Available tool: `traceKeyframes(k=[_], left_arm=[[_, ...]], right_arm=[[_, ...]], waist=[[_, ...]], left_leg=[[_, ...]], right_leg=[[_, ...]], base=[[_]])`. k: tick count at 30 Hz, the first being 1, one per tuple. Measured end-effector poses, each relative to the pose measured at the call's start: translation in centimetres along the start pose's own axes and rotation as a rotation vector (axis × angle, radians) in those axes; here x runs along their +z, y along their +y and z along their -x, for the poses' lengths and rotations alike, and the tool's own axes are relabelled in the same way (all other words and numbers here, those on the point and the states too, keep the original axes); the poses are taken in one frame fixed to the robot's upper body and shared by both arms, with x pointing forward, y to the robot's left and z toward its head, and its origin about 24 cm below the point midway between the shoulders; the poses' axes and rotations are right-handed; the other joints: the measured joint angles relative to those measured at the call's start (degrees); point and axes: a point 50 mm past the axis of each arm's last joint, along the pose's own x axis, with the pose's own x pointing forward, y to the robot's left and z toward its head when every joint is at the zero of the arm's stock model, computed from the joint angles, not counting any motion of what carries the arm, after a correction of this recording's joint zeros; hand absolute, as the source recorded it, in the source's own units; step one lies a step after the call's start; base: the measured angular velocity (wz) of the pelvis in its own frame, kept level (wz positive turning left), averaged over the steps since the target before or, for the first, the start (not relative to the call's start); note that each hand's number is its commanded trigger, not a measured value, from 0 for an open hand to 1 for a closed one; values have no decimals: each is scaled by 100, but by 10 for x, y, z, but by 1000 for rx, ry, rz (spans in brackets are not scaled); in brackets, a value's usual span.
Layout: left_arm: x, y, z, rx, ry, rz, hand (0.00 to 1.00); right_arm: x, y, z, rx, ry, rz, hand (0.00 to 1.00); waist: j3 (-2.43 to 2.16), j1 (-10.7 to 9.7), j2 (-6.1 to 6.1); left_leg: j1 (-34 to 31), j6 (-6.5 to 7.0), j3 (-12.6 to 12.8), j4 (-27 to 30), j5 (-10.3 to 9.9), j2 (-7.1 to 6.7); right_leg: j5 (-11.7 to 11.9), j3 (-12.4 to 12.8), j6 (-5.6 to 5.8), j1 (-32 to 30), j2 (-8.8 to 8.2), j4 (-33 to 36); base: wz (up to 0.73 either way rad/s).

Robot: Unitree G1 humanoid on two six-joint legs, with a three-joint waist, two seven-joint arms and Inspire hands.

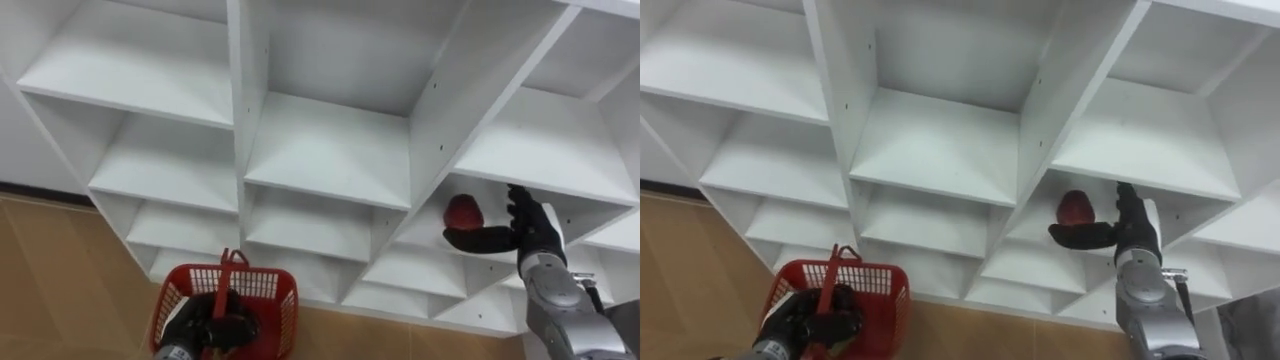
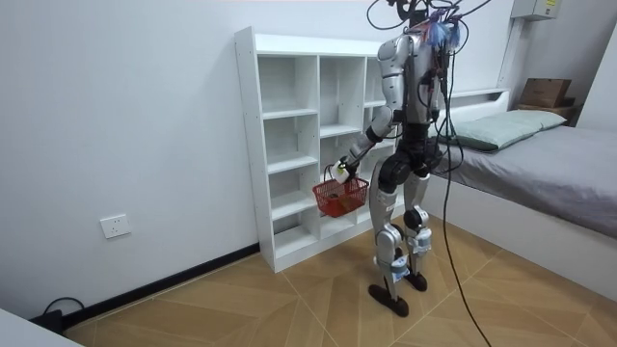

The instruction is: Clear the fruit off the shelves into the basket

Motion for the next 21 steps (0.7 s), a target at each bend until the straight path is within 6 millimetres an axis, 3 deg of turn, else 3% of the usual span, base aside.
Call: traceKeyframes(k=[7,12,21], left_arm=[[-3,-2,-1,-8,13,4,100],[-9,-2,-1,-35,36,-2,100],[-14,-4,-1,-56,63,-6,100]], right_arm=[[-6,-3,-1,6,34,-1,0],[-13,-23,-4,-141,76,-25,0],[-8,-26,-11,-233,80,-7,0]], waist=[[22,33,38],[28,156,70],[74,254,144]], left_leg=[[-59,-5,-62,87,-4,-5],[-309,-4,-141,203,-3,-21],[-427,8,-153,283,-9,-49]], right_leg=[[1,-73,-2,4,-8,17],[2,-145,-3,-209,-76,112],[-1,-175,1,-305,-87,196]], base=[[4],[7],[1]])
